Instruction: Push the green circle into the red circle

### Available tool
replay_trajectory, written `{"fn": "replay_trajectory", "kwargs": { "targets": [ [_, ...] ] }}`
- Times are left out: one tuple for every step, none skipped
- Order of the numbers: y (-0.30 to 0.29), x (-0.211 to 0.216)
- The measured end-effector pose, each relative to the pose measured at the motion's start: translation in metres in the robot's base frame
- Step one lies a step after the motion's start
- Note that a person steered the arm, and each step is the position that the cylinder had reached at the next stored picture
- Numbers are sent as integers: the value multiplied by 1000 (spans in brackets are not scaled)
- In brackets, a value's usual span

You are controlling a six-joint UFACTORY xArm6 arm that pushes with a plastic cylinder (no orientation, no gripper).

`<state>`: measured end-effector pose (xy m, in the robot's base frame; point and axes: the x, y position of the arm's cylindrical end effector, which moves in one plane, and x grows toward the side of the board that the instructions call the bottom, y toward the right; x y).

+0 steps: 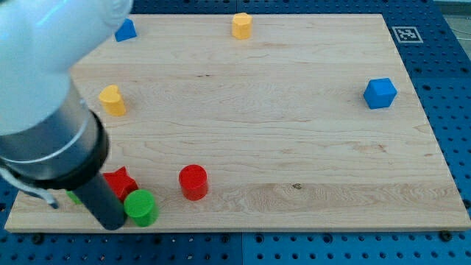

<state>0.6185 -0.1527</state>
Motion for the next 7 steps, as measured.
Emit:
{"fn": "replay_trajectory", "kwargs": {
  "targets": [
    [16,0],
    [18,0],
    [19,0],
    [20,0],
    [34,0],
    [56,0],
    [58,0]
  ]
}}
